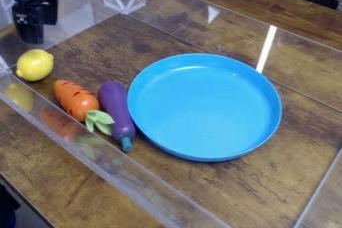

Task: Put the lemon on the blue tray

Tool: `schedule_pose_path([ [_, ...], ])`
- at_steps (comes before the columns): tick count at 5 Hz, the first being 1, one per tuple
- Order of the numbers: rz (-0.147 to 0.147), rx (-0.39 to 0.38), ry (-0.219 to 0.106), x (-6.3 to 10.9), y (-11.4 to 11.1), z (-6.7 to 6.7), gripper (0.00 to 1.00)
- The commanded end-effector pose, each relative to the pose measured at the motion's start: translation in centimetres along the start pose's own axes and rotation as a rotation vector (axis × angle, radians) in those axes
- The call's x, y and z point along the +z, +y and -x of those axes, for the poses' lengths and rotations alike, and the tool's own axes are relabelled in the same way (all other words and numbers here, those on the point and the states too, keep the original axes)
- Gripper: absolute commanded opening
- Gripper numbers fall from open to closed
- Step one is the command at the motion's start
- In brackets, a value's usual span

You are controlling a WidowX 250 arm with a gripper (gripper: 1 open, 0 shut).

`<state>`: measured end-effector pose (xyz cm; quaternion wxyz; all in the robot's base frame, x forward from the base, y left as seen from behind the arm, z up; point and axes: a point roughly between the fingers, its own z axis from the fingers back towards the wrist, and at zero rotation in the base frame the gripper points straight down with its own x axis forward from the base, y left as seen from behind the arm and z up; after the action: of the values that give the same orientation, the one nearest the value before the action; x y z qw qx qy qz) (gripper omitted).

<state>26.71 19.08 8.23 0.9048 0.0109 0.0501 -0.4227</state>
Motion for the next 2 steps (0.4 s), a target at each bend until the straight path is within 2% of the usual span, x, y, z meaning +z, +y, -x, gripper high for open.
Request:
schedule_pose_path([
  [1, -0.023, -0.016, -0.011, 0.52, 0.42, -0.34, 1.0],
  [2, -0.018, -0.03, -0.018, 0.1, 0.48, -0.72, 1.0],
])
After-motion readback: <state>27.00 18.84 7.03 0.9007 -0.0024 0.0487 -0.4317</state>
